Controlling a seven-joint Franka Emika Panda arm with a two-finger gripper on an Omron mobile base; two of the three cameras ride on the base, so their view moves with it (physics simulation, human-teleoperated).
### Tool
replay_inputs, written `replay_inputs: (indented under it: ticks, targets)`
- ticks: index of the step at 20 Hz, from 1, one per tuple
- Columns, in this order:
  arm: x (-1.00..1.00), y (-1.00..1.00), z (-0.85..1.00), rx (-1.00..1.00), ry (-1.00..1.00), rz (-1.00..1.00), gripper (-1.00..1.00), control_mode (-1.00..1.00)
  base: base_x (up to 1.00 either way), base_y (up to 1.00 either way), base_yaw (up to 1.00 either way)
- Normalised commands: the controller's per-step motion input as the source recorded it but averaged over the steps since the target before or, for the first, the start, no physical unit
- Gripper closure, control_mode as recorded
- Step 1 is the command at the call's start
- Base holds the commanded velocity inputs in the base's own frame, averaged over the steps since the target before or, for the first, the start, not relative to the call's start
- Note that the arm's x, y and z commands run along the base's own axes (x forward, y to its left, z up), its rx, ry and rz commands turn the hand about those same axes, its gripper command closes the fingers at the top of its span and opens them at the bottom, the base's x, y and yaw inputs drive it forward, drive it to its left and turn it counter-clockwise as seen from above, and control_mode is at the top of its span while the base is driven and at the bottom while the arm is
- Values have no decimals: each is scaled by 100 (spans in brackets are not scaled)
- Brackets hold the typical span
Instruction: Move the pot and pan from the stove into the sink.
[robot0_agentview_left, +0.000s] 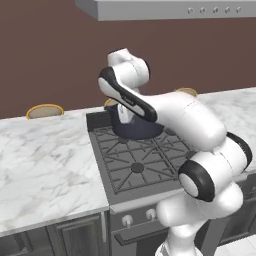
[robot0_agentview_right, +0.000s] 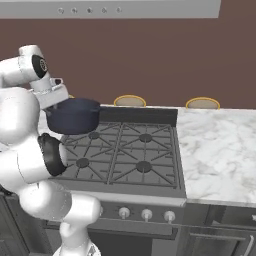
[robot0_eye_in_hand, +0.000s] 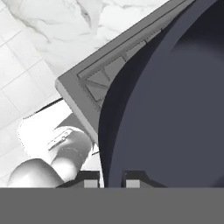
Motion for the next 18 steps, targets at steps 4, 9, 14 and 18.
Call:
replay_inputs:
  ticks: [4, 9, 14, 18]
  targets:
    - [-95, 0, 42, 0, 0, 2, 100, -100, 0, 0, 0]
    - [-100, 0, 29, -2, -2, 3, 100, -100, 0, 0, 0]
    - [-100, -3, 26, -2, -3, 4, 100, -100, 0, 0, 0]
    - [-98, -9, 14, -2, -13, 8, 100, -100, 0, 0, 0]
